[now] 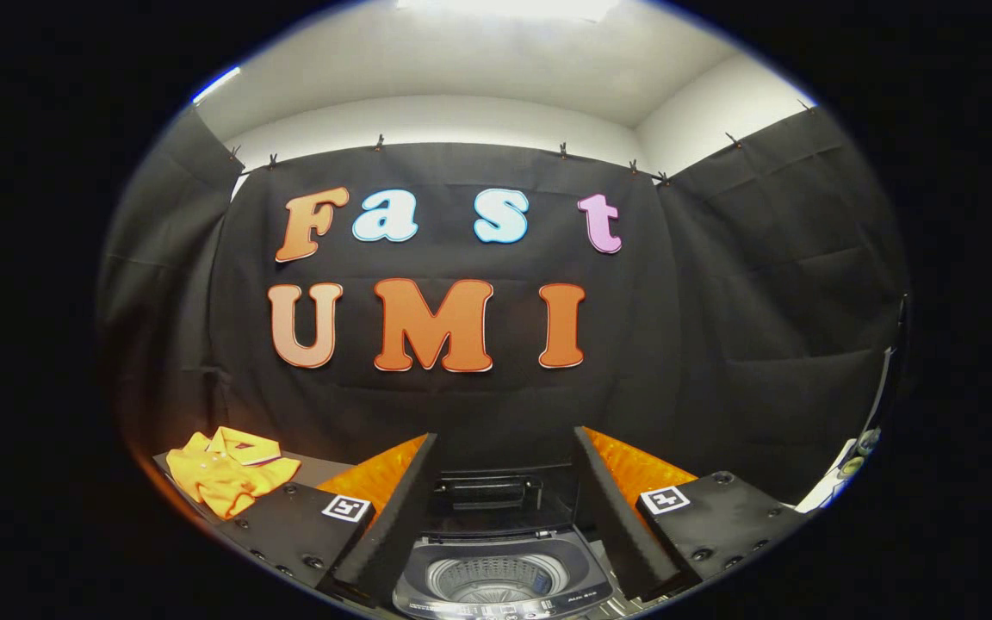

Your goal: Put the clothes into the washing machine and then close the washing machine lid.

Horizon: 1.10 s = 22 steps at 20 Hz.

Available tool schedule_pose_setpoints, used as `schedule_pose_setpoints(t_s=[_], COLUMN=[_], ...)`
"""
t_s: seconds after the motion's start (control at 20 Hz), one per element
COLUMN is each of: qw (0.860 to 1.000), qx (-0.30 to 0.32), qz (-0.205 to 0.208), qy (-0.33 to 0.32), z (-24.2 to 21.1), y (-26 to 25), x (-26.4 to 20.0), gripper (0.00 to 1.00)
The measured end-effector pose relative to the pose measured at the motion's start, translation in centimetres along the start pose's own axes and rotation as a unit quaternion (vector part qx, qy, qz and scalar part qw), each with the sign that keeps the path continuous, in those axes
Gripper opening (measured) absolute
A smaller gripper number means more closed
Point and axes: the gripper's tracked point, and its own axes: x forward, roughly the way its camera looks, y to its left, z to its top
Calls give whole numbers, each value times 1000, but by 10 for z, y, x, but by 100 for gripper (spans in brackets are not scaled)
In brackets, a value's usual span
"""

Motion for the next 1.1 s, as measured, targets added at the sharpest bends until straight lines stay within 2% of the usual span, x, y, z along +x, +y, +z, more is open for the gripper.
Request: schedule_pose_setpoints(t_s=[0.5,0.75,1.1], qw=[997,991,974], qx=[-3,20,28], qz=[73,131,223], qy=[-7,3,11], z=[13,5,-2], y=[88,156,263], x=[22,28,30], gripper=[98,98,98])
